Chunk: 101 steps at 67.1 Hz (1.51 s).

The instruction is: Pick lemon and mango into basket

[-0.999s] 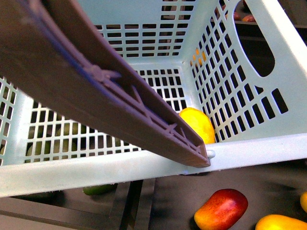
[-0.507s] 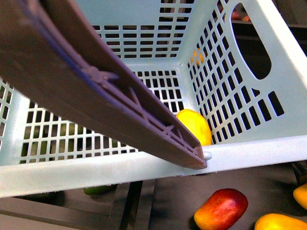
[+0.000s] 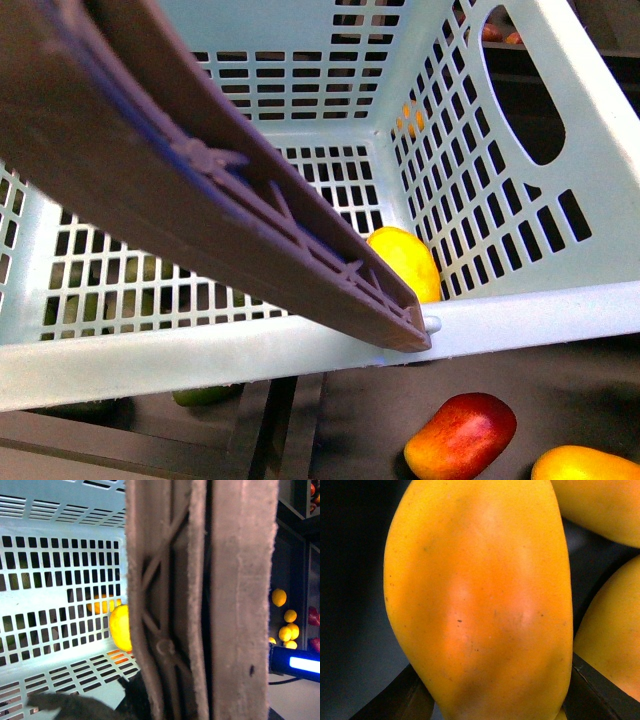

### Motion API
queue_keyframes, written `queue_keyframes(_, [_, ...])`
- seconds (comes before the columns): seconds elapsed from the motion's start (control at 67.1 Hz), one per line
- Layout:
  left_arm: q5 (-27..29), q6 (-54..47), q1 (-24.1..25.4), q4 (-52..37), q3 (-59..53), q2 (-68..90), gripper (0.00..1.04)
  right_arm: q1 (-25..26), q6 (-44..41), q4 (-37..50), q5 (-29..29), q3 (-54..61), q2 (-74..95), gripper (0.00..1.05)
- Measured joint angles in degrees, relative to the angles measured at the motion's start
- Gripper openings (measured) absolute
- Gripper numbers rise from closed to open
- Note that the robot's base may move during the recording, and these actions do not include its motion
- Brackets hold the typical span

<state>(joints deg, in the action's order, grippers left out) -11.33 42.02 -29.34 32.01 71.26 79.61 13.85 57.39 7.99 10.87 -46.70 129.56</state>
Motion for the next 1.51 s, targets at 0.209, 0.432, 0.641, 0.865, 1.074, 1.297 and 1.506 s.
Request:
queue_keyframes(0.209, [-0.02,0.0,0.0,0.0,0.0,0.0,0.14,1.46,-2.45,0.09,-0.22,5.2,-11.76,0.57])
queue_keyframes(0.432, [0.0,0.0,0.0,0.0,0.0,0.0,0.14,0.55,-6.29,0.0,-2.84,10.84,-27.3,0.57])
queue_keyframes(0.641, [0.0,0.0,0.0,0.0,0.0,0.0,0.14,-5.18,-10.12,-0.7,-8.07,12.31,-43.54,0.57])
queue_keyframes(0.865, [0.0,0.0,0.0,0.0,0.0,0.0,0.14,-14.29,-14.93,-1.27,-7.76,10.73,-56.68,0.57])
queue_keyframes(1.074, [0.0,-0.02,0.0,0.0,0.0,0.0,0.14,-24.28,-16.7,-2.84,-4.61,8.83,-61.35,0.57])
queue_keyframes(1.297, [-0.02,0.0,0.0,0.0,0.0,0.0,0.14,-36.15,-18.1,-2.82,-1.49,4.81,-60.37,0.57])
queue_keyframes(1.506, [-0.02,0.0,0.0,0.0,0.0,0.0,0.14,-42.99,-19.37,-2.62,-0.96,1.07,-57.4,0.57])
